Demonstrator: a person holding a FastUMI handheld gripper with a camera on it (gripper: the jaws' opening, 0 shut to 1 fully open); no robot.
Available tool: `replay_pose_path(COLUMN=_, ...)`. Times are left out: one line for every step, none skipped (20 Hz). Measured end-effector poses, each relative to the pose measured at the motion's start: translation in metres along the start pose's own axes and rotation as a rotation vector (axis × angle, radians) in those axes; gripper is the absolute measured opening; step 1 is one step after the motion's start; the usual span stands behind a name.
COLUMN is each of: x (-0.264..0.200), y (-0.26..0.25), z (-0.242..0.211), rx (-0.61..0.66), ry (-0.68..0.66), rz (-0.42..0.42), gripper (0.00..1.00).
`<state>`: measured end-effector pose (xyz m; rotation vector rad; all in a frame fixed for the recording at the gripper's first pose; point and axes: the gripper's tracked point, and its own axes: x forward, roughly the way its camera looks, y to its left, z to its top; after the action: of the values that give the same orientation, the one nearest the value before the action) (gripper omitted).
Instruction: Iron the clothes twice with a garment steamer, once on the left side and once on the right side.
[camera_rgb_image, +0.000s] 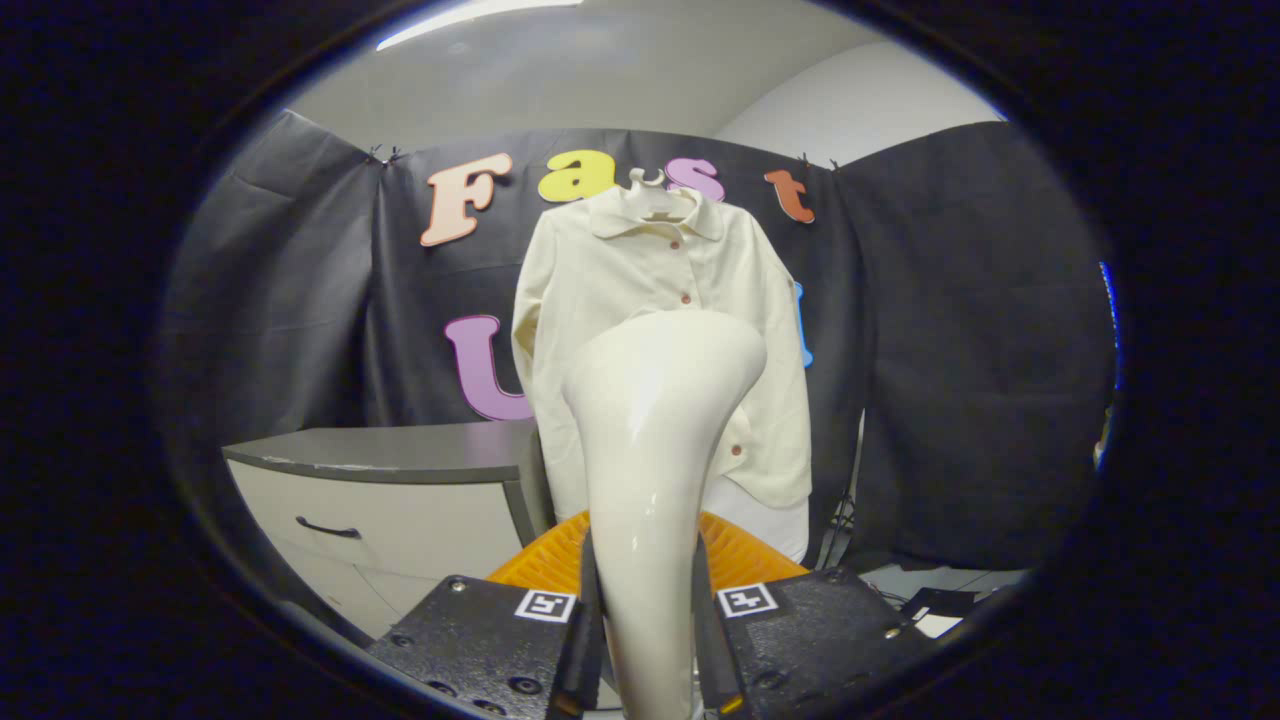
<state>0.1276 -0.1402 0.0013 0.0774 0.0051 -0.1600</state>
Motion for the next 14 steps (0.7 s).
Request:
replay_pose_path(x=-0.008, y=0.003, z=0.007, rx=-0.010, ry=-0.005, rz=-0.006, gripper=0.37)
replay_pose_path(x=-0.015, y=0.008, z=0.011, rx=-0.019, ry=-0.006, rz=-0.012, gripper=0.37)
replay_pose_path(x=-0.023, y=0.014, z=0.017, rx=-0.029, ry=-0.004, rz=-0.014, gripper=0.37)
replay_pose_path(x=-0.031, y=0.020, z=0.023, rx=-0.042, ry=-0.010, rz=-0.010, gripper=0.37)
replay_pose_path(x=-0.040, y=0.027, z=0.036, rx=-0.044, ry=-0.029, rz=-0.016, gripper=0.37)
replay_pose_path(x=-0.045, y=0.030, z=0.049, rx=-0.037, ry=-0.054, rz=-0.019, gripper=0.37)
replay_pose_path(x=-0.051, y=0.034, z=0.061, rx=-0.027, ry=-0.072, rz=-0.023, gripper=0.37)
replay_pose_path(x=-0.057, y=0.038, z=0.069, rx=-0.020, ry=-0.085, rz=-0.027, gripper=0.37)
replay_pose_path(x=-0.063, y=0.044, z=0.079, rx=-0.018, ry=-0.102, rz=-0.026, gripper=0.37)
replay_pose_path(x=-0.071, y=0.050, z=0.090, rx=-0.012, ry=-0.125, rz=-0.020, gripper=0.37)
replay_pose_path(x=-0.076, y=0.058, z=0.100, rx=0.005, ry=-0.144, rz=-0.008, gripper=0.37)
replay_pose_path(x=-0.083, y=0.066, z=0.103, rx=0.023, ry=-0.151, rz=0.008, gripper=0.37)
replay_pose_path(x=-0.091, y=0.075, z=0.104, rx=0.030, ry=-0.157, rz=0.026, gripper=0.37)
replay_pose_path(x=-0.099, y=0.082, z=0.104, rx=0.031, ry=-0.170, rz=0.039, gripper=0.37)
